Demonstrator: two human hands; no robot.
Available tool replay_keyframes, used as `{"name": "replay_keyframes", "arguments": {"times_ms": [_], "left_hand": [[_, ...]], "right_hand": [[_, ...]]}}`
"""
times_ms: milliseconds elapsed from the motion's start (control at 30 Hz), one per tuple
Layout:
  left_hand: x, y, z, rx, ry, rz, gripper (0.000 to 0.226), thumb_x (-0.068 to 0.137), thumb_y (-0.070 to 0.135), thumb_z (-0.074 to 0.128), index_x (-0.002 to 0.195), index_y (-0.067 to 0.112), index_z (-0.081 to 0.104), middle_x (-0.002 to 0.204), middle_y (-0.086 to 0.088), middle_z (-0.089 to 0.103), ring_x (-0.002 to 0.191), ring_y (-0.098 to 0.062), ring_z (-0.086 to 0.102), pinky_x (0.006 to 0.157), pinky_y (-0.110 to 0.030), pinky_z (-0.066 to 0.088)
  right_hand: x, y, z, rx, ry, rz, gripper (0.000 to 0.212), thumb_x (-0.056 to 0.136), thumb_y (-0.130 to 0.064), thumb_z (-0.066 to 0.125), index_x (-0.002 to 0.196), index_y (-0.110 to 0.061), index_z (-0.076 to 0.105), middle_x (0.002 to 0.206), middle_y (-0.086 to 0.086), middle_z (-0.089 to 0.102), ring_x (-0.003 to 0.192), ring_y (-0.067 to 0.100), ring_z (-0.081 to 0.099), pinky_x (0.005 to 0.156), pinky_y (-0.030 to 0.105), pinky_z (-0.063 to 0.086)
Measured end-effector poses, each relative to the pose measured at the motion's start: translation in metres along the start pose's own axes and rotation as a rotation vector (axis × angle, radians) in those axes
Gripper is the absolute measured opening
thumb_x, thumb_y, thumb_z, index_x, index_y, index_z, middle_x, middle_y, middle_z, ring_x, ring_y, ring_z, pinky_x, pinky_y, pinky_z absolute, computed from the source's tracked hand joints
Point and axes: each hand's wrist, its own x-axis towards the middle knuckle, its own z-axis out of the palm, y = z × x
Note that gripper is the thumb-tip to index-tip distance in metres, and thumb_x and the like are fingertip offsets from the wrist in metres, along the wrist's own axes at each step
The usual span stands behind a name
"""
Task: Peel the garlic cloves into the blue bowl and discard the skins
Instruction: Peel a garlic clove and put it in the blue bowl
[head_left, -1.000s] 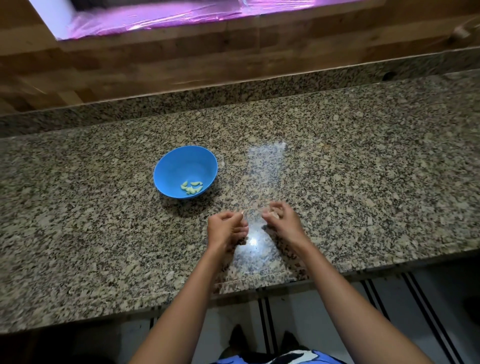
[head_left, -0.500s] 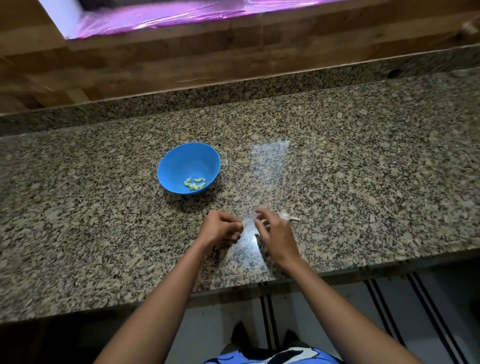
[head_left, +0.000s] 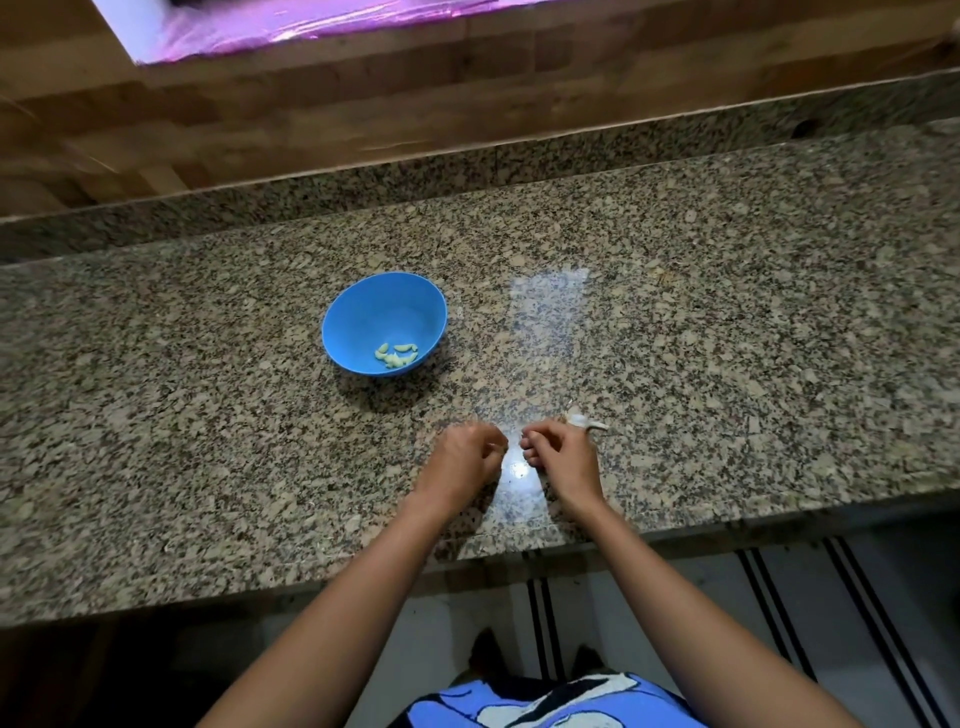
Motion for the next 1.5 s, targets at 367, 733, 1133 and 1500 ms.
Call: {"name": "replay_keyframes", "arguments": {"times_ms": [367, 733, 1133, 1500], "left_hand": [[0.008, 0.009, -0.014, -0.412, -0.115, -0.367, 0.006, 0.079, 0.011, 0.075, 0.084, 0.007, 0.074, 0.078, -0.004, 0.074, 0.074, -0.016, 0.07, 0.075, -0.033, 0.059], [0.024, 0.023, -0.023, -0.185, -0.193, -0.415, 0.009, 0.076, 0.013, 0.078, 0.074, 0.006, 0.072, 0.069, -0.006, 0.071, 0.062, -0.016, 0.068, 0.064, -0.029, 0.058], [0.006, 0.02, -0.015, -0.557, -0.044, -0.438, 0.008, 0.086, 0.004, 0.064, 0.087, -0.002, 0.069, 0.079, -0.013, 0.069, 0.061, -0.016, 0.066, 0.056, -0.019, 0.054], [-0.001, -0.001, -0.024, -0.343, 0.006, -0.03, 0.016, 0.087, 0.009, 0.063, 0.101, 0.007, 0.071, 0.09, -0.003, 0.072, 0.077, -0.013, 0.068, 0.065, -0.015, 0.051]], "right_hand": [[0.002, 0.002, -0.002, 0.085, -0.013, 0.018, 0.014, 0.093, -0.002, 0.051, 0.095, -0.004, 0.064, 0.076, 0.005, 0.064, 0.065, 0.01, 0.058, 0.06, 0.013, 0.051], [0.005, 0.007, -0.004, -0.067, -0.044, -0.053, 0.01, 0.086, -0.01, 0.064, 0.096, -0.013, 0.067, 0.084, -0.001, 0.067, 0.086, 0.018, 0.066, 0.083, 0.036, 0.055], [-0.002, -0.009, -0.008, -0.22, -0.269, -0.116, 0.016, 0.092, -0.011, 0.054, 0.1, -0.012, 0.068, 0.093, 0.006, 0.068, 0.083, 0.023, 0.064, 0.077, 0.035, 0.056], [0.021, -0.024, -0.013, -0.117, -0.544, 0.066, 0.014, 0.089, -0.021, 0.06, 0.088, -0.011, 0.07, 0.064, 0.01, 0.067, 0.05, 0.019, 0.059, 0.041, 0.023, 0.047]]}}
